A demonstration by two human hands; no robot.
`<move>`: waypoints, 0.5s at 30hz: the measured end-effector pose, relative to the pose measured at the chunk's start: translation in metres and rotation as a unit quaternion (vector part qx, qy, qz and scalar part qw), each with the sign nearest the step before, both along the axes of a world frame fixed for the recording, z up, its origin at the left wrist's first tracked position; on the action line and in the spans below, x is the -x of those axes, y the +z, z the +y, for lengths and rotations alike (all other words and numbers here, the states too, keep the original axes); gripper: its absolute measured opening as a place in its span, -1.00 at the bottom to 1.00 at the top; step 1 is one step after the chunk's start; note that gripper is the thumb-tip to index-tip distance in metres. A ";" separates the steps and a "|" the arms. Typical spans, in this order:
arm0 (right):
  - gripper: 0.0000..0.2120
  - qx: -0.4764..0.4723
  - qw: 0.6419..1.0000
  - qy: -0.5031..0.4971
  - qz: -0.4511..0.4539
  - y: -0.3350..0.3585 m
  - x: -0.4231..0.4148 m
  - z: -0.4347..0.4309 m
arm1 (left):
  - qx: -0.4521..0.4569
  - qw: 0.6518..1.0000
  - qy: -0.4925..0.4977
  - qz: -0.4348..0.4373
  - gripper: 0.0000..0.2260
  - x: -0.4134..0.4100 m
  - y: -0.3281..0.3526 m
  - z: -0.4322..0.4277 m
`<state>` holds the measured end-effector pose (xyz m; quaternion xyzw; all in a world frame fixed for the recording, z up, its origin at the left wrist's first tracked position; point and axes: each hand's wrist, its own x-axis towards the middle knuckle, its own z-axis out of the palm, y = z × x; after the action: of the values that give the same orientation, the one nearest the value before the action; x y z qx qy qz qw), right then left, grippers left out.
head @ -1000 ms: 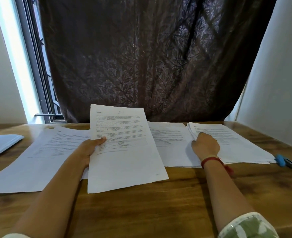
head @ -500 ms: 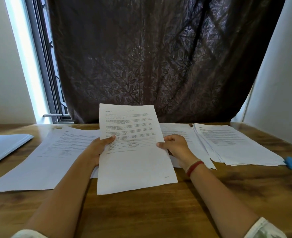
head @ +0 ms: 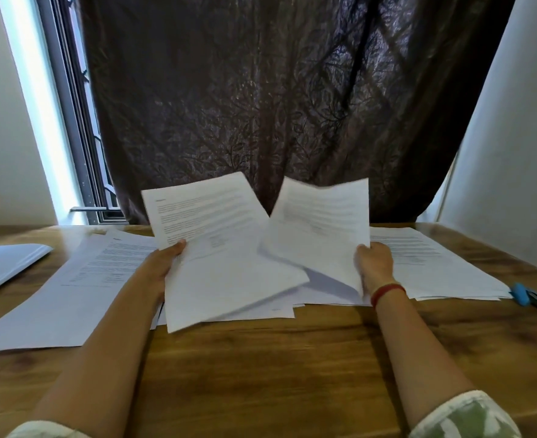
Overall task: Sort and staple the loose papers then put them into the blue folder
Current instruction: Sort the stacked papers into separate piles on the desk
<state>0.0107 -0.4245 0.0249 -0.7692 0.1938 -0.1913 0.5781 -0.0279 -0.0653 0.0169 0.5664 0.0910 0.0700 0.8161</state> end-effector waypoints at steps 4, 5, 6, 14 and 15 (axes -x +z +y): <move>-0.65 0.150 0.988 -0.003 0.032 -0.011 0.011 -0.009 | 0.054 0.996 0.067 -0.013 -0.91 0.012 0.007 0.004; -0.62 0.200 0.979 -0.002 0.039 -0.012 0.011 -0.008 | 0.055 0.996 0.076 -0.012 -0.95 0.014 0.007 0.004; -0.61 0.249 0.967 -0.005 0.044 -0.013 0.011 -0.007 | 0.054 0.995 0.083 -0.010 -0.94 0.014 0.007 0.004; -0.70 0.416 0.907 -0.047 0.057 -0.014 0.007 -0.007 | 0.003 0.999 0.039 0.006 -0.74 0.008 0.001 0.008; -0.71 0.418 0.905 -0.047 0.057 -0.016 0.005 -0.007 | -0.010 0.999 0.036 0.012 -0.76 0.007 -0.001 0.010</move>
<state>0.0053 -0.4320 0.0094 -0.9400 0.1648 -0.2371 0.1817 -0.0351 -0.0549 0.0157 0.5714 0.1201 0.0931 0.8065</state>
